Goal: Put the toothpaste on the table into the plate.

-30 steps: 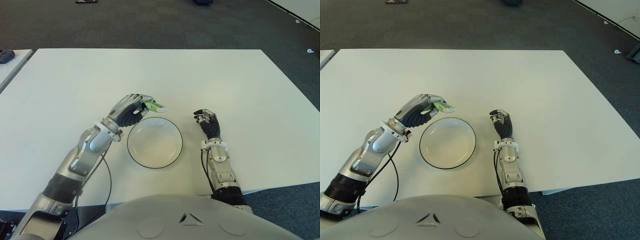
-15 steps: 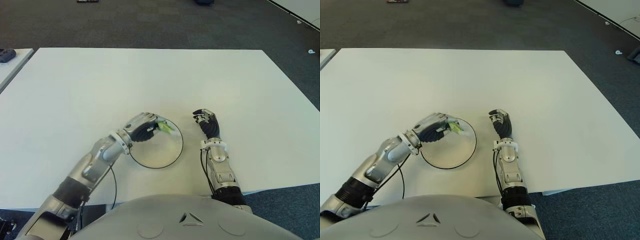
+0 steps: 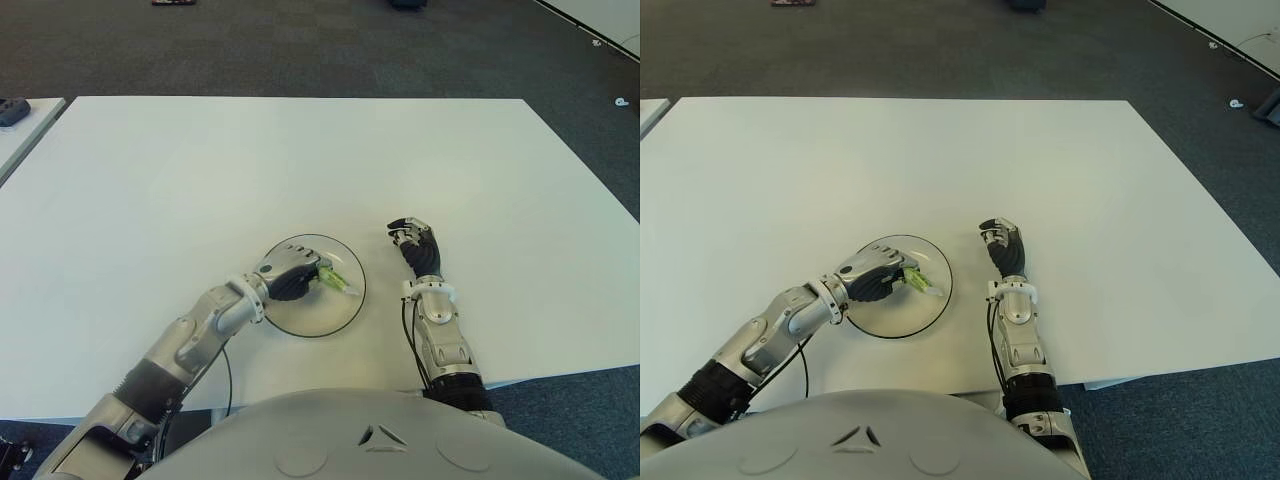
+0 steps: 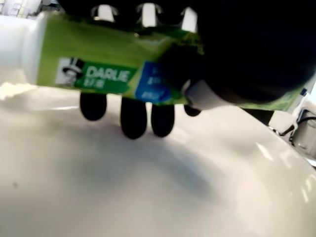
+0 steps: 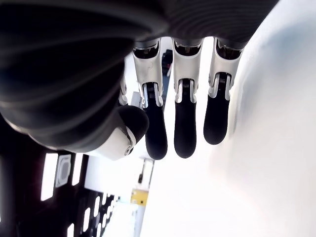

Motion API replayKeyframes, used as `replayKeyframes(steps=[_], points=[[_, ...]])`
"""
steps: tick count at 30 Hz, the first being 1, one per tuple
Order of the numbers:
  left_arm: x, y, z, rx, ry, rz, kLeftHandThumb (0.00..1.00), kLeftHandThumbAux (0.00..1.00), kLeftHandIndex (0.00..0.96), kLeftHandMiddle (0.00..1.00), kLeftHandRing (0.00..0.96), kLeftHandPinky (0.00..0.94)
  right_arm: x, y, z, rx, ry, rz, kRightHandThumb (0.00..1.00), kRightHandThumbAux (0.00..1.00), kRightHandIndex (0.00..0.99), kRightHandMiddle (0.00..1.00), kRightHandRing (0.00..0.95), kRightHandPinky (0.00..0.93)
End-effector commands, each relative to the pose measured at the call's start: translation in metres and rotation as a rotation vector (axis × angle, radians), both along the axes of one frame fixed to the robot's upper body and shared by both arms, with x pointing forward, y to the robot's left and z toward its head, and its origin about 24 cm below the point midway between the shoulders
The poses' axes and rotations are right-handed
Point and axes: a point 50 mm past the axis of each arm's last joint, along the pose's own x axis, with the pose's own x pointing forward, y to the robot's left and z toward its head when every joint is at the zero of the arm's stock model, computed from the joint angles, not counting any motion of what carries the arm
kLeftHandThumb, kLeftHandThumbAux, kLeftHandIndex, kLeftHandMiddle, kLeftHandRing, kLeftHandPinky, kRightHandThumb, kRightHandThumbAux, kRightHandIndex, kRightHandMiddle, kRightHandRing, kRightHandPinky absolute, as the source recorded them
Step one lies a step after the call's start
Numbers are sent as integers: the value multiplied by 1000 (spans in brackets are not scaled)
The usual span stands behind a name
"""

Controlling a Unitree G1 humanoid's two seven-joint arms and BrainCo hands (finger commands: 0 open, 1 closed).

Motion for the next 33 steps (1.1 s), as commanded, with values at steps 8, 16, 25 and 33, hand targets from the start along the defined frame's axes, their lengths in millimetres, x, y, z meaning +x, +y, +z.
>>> replayKeyframes(steps=[8, 16, 25, 33], points=[[-1, 2, -13, 63, -95, 72, 841, 671, 411, 566, 721, 684, -2, 1, -3, 5, 23, -5, 711, 730, 420, 422, 410, 425], [-4, 1, -13, 8, -124, 61, 698, 696, 324, 366, 345, 349, -2, 0, -3, 8, 22, -6, 710, 731, 419, 419, 407, 423], [-2, 1, -10, 24, -200, 36, 265, 680, 17, 15, 13, 14, -2, 1, -3, 10, 27, -5, 710, 731, 419, 417, 405, 419], [-1, 2, -7, 35, -254, 69, 158, 564, 0, 0, 0, 0, -1, 1, -4, 13, 29, -8, 711, 731, 420, 419, 406, 424]])
